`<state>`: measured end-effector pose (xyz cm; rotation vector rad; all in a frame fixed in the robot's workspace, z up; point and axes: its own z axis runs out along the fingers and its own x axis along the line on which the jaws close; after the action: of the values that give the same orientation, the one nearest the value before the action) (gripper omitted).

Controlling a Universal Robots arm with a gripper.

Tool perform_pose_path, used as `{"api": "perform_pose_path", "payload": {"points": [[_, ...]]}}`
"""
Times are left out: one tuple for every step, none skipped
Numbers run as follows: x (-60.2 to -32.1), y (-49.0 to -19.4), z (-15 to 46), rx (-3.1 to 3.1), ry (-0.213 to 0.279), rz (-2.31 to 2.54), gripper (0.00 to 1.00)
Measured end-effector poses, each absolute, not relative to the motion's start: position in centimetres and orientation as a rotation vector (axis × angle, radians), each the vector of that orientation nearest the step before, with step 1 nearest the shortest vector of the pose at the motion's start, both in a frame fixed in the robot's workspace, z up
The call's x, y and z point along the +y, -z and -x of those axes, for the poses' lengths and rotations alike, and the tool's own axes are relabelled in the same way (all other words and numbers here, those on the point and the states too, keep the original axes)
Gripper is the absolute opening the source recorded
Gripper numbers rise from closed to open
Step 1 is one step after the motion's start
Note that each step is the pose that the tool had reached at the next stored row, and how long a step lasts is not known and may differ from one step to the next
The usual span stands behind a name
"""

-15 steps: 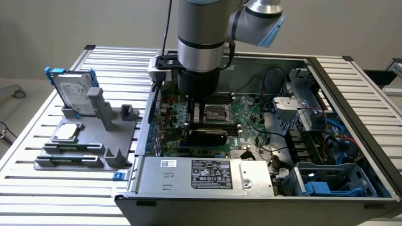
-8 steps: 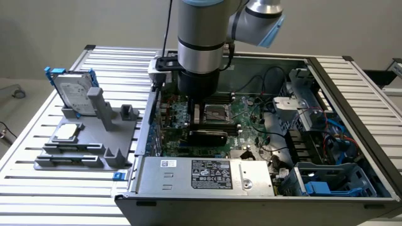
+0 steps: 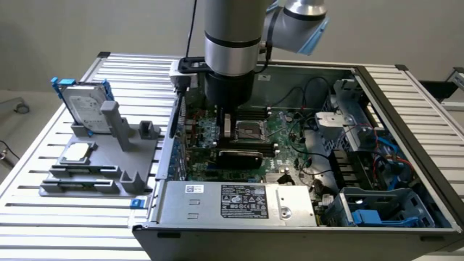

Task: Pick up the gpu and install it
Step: 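Press down on the gpu until it lock into place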

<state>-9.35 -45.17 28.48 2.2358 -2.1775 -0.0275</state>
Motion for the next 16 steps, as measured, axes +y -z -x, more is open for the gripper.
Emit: {"api": "perform_pose_path", "payload": {"points": [[-45.2,-28.8,9.4,-2.177,0.027,-2.236,0.11],[-45.2,-29.0,9.4,-2.177,0.027,-2.235,0.11],[-45.2,-29.1,9.5,-2.177,0.027,-2.235,0.11],[-45.2,-29.2,9.7,-2.177,0.028,-2.235,0.11],[-45.2,-29.2,9.9,-2.177,0.028,-2.236,0.11],[-45.2,-29.2,10.1,-2.176,0.028,-2.235,0.11],[-45.2,-29.2,10.4,-2.176,0.029,-2.235,0.11],[-45.2,-29.3,10.7,-2.175,0.031,-2.234,0.11],[-45.2,-29.3,11.0,-2.174,0.033,-2.233,0.11],[-45.2,-29.3,11.3,-2.173,0.035,-2.232,0.11],[-45.2,-29.3,11.5,-2.171,0.036,-2.230,0.11],[-45.2,-29.3,11.8,-2.169,0.036,-2.228,0.11],[-45.2,-29.3,12.1,-2.167,0.035,-2.226,0.11],[-45.2,-29.3,12.3,-2.164,0.034,-2.223,0.11],[-45.2,-29.3,12.6,-2.161,0.032,-2.221,0.11],[-45.2,-29.3,12.8,-2.159,0.031,-2.218,0.11]]}}
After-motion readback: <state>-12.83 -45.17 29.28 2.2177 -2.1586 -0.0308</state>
